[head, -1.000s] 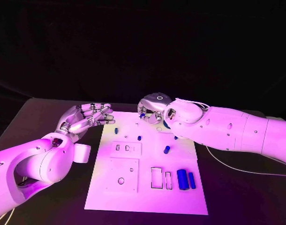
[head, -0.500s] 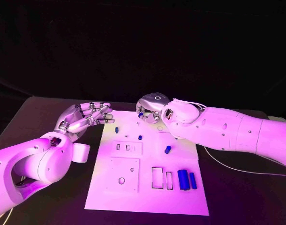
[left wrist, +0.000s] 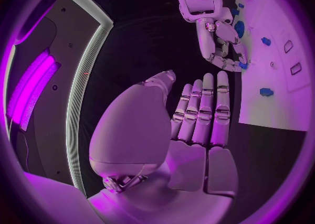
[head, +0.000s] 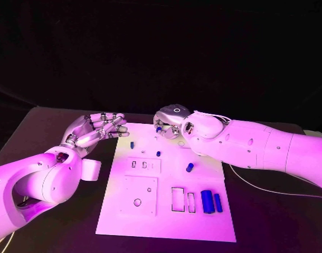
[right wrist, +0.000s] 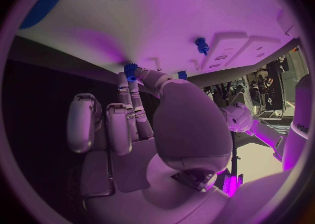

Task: Assemble the parts on the task board

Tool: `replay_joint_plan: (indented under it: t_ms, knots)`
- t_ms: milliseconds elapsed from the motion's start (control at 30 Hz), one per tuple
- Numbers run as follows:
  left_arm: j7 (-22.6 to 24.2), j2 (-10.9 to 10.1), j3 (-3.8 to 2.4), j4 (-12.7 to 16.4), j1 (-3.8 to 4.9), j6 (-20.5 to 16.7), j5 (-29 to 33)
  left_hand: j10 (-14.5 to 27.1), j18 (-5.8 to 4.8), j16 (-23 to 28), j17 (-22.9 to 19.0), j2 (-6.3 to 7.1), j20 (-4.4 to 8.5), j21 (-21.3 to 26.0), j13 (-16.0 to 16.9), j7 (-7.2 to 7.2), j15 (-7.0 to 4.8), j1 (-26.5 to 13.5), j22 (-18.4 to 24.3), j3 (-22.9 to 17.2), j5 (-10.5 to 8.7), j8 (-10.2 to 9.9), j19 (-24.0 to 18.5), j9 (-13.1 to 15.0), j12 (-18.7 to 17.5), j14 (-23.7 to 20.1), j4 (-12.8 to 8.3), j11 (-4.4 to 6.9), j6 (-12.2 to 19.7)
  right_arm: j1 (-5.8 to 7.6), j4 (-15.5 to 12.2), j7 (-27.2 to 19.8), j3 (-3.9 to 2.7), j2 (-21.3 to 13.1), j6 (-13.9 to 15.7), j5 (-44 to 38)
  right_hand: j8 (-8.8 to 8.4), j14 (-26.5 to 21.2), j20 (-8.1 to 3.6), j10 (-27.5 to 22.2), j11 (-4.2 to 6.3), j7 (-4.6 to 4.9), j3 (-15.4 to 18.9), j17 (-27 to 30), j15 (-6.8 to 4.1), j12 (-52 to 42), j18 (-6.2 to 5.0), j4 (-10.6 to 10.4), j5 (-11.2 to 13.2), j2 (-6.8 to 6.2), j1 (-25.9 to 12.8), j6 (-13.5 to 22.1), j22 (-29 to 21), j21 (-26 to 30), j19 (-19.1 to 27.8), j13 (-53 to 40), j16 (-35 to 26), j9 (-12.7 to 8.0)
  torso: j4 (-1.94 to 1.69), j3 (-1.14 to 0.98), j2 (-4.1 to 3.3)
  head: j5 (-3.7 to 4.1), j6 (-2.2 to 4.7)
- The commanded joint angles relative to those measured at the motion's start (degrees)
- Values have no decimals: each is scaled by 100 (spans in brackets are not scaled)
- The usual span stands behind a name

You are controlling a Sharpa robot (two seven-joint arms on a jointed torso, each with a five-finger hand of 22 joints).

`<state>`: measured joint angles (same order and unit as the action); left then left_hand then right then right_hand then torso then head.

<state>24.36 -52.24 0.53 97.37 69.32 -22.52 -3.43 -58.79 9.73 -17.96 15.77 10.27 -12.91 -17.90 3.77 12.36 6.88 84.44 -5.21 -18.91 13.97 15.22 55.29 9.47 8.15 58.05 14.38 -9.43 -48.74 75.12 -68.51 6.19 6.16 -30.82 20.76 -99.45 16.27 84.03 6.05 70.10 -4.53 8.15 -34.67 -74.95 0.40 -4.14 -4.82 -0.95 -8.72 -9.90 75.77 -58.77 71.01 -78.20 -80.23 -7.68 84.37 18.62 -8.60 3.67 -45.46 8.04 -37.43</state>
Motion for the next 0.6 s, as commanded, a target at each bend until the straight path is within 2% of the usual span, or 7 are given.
replay_joint_plan:
  t_ms: [33,67,133,200,233,500,600]
  knots:
    - [25,0,-5,22,20,102,-9,15,77,17,5,-2,2,-12,-4,68,11,55,5,-20,-21,-30,49,-5,-20,-10,5,-40,48,-4,25,39,5,-7,-156,-139,6,354,15,-73,-31,38,-10,-197,-5,46,80,-10,48,-23,-96,74,-47,21,48,23,35,14,7,3,-10,6,-2]
    - [24,-2,-5,24,21,101,-9,15,77,17,5,-2,2,-12,-4,68,11,55,5,-20,-21,-30,49,-5,-20,-10,5,-40,48,-3,22,35,6,-11,-130,-141,-10,351,22,-110,-45,50,-8,-191,6,58,76,-19,52,-40,-120,102,-66,35,63,34,34,13,10,6,-17,4,9]
    - [24,-4,-5,25,24,101,-9,15,77,17,5,-2,2,-12,-4,68,11,55,5,-20,-21,-30,49,-5,-20,-10,5,-40,48,-2,5,23,6,-27,-49,-143,-195,316,78,-478,-132,147,25,-78,101,76,24,-83,99,-180,-275,405,-333,218,229,130,-14,-41,15,5,-20,2,2]
    - [22,-5,-5,25,26,100,-9,15,77,17,5,-2,2,-12,-4,68,11,55,5,-20,-21,-30,49,-5,-20,-10,5,-40,48,-2,-30,17,6,-52,26,-145,-456,216,134,-954,-184,130,173,268,140,69,-82,-115,200,-337,-382,829,-811,559,514,242,-177,-123,12,4,-16,9,5]
    - [21,-6,-5,24,26,100,-9,15,77,17,5,-2,2,-12,-4,68,11,55,5,-20,-21,-30,49,-5,-20,-10,5,-40,48,-2,-68,19,7,-79,82,-147,-485,187,149,-1048,-202,113,229,371,138,67,-106,-116,197,-363,-391,877,-939,653,587,265,-229,-129,5,4,-17,17,15]
    - [18,-27,-5,8,29,99,-9,16,77,20,9,1,2,-11,-4,69,13,54,7,-26,-23,-32,48,-5,-30,-12,1,-42,50,26,-690,113,-16,-600,308,-123,-536,208,172,-1160,-208,61,758,350,147,-61,-107,-205,127,-287,-322,875,-942,722,538,326,-222,-95,14,-1,-13,17,43]
    - [15,-39,-5,7,30,99,-9,16,77,20,9,1,2,-11,-4,69,13,54,7,-26,-23,-32,48,-5,-30,-12,1,-42,50,65,-1000,148,-41,-921,362,21,-521,242,148,-1012,-168,107,864,239,118,-164,-73,-262,82,-240,-283,782,-770,620,425,310,-161,-75,25,0,-16,37,72]
